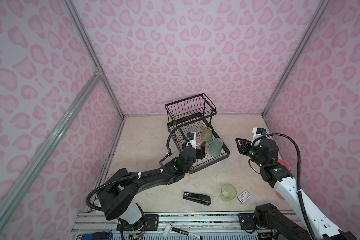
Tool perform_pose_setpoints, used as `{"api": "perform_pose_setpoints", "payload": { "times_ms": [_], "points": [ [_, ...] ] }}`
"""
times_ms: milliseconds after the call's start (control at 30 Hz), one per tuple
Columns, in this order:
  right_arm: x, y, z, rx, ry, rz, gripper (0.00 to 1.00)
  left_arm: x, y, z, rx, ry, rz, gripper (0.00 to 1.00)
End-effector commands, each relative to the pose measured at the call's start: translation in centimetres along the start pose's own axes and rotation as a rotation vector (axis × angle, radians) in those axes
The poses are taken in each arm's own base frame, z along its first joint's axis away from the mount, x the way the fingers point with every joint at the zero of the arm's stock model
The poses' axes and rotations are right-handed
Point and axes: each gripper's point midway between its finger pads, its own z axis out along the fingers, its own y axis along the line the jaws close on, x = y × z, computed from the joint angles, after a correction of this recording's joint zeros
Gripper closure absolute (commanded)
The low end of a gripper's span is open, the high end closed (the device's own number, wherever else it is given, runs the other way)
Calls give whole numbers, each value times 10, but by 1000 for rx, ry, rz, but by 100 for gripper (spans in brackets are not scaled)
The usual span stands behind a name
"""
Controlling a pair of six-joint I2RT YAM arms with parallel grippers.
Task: Load cups into a dish rack
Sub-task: Place the cup upside down at the dish rack.
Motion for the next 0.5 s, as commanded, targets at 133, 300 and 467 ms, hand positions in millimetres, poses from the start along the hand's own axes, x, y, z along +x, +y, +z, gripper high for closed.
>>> {"api": "perform_pose_setpoints", "payload": {
  "times_ms": [133,300,467],
  "points": [
    [1,-6,-2,-24,-17,9,69,11,0,16,-44,-49,75,42],
    [1,-12,-4,-32,-27,16,69,21,4,25,-73,-72,102,42],
    [6,-20,-2,-30,-25,21,69,30,6,35,-92,-82,128,42]
  ]
}}
